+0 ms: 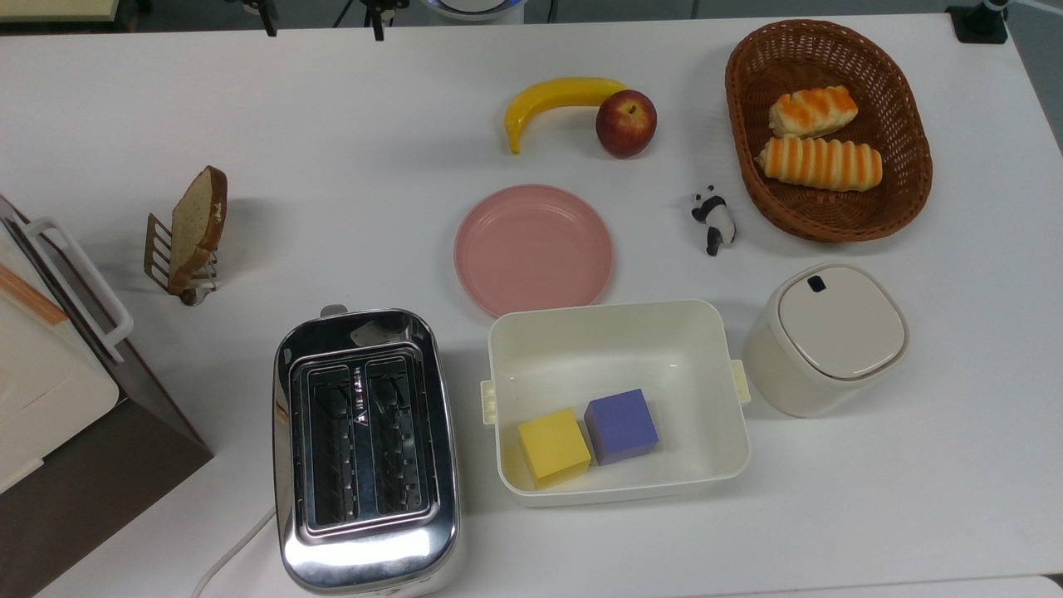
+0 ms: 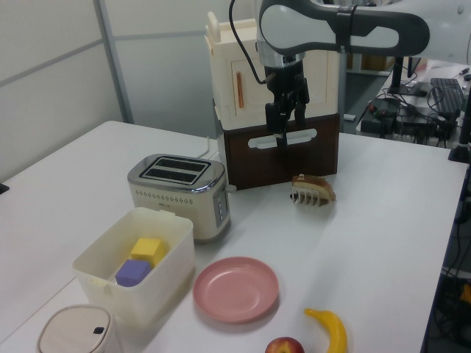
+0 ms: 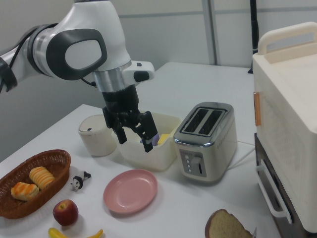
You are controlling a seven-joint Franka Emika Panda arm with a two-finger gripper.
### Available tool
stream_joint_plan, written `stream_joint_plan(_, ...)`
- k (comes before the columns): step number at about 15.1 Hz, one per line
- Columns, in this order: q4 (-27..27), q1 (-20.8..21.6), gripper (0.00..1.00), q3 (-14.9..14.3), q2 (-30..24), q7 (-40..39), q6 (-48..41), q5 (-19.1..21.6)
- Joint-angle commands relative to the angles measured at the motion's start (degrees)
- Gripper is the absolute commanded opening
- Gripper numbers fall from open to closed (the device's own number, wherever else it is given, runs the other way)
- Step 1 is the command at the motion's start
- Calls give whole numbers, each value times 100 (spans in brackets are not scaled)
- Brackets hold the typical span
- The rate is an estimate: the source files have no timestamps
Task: Put the bread in the toaster
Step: 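Move the gripper to the bread slice in the metal rack and grasp it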
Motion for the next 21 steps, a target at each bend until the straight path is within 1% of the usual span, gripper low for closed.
stream_joint_plan(1,-192,1,100,-52,-76,195,201,104)
stream_joint_plan(5,-192,-79,100,-88,-41,99,236,87)
stream_joint_plan(8,-192,-456,100,-88,117,-409,349,52)
stream_joint_plan(11,-218,-650,100,-106,284,-797,455,-36)
stream_joint_plan(14,-227,-694,100,-106,626,-833,683,-439)
stream_joint_plan(17,-245,-878,100,-106,987,-833,1035,-616)
stream_joint_plan(19,-385,-975,100,-106,1154,-833,1315,-852)
stream_joint_plan(21,-692,-1089,100,-106,1260,-833,1763,-1099)
